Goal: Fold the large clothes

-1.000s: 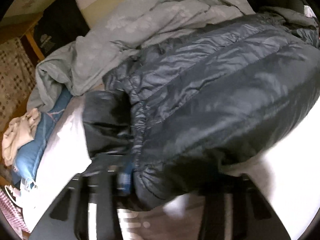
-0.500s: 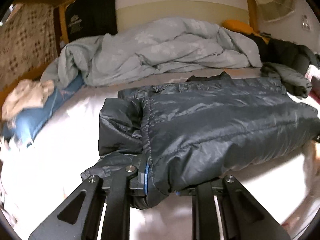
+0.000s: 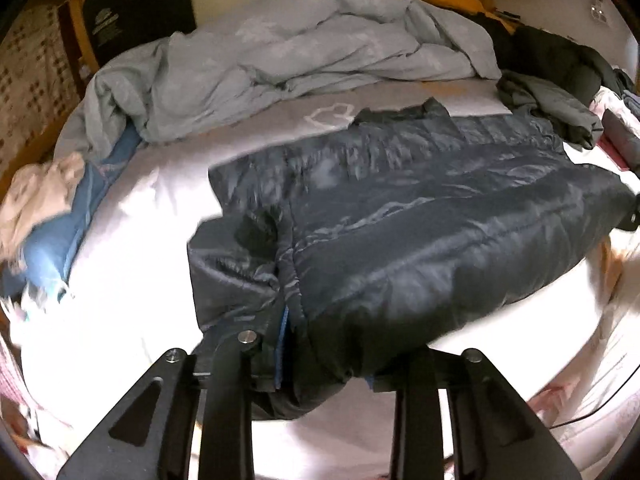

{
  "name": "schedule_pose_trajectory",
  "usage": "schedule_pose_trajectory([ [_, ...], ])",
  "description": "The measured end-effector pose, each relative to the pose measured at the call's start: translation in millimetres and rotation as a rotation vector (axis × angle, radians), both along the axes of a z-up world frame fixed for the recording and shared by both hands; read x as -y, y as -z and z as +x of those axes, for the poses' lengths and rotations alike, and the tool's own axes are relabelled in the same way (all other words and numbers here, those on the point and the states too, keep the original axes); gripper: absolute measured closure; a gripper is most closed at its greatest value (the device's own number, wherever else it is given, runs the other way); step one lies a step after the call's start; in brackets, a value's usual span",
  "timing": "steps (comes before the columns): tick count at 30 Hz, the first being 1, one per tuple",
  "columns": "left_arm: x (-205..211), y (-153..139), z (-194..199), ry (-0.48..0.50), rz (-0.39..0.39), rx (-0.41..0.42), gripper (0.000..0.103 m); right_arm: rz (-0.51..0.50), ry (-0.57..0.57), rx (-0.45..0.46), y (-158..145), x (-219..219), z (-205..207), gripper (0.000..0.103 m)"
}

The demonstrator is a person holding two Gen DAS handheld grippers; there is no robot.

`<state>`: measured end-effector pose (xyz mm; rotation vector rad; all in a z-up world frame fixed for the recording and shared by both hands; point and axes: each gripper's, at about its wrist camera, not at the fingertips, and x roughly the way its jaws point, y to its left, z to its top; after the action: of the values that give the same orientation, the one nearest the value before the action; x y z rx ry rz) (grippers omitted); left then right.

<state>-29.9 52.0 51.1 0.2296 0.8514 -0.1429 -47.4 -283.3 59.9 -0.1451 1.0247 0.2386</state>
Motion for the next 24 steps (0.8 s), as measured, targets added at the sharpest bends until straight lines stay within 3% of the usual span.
schedule_pose_trajectory([
  [5, 9, -27, 58, -0.002, -0.006, 0.077, 0.064, -0.019, 0.031, 0.123, -33, 2, 51, 0.077],
  [8, 8, -31, 99, 0.001, 0.005, 0.079, 0.057, -0.005, 0.069, 0.14, -40, 7, 92, 0.067],
  [11, -1, -19, 144, -0.015, -0.025, 0.049, 0.05, 0.006, 0.114, 0.141, -33, 14, 137, 0.055],
  [14, -12, 4, 178, -0.033, -0.085, -0.002, 0.047, 0.043, 0.138, 0.129, -20, 20, 175, 0.054],
  [16, -18, 18, 189, -0.044, -0.114, -0.013, 0.047, 0.074, 0.141, 0.133, -10, 20, 197, 0.054],
  [18, -17, 29, 193, -0.042, -0.093, -0.014, 0.047, 0.084, 0.127, 0.176, -1, 17, 209, 0.052],
  [21, -14, 38, 194, -0.025, -0.067, -0.003, 0.044, 0.043, 0.132, 0.259, 12, 14, 211, 0.035],
  [24, -19, 41, 196, -0.023, -0.108, 0.018, 0.043, 0.006, 0.123, 0.278, 25, 13, 212, 0.033],
])
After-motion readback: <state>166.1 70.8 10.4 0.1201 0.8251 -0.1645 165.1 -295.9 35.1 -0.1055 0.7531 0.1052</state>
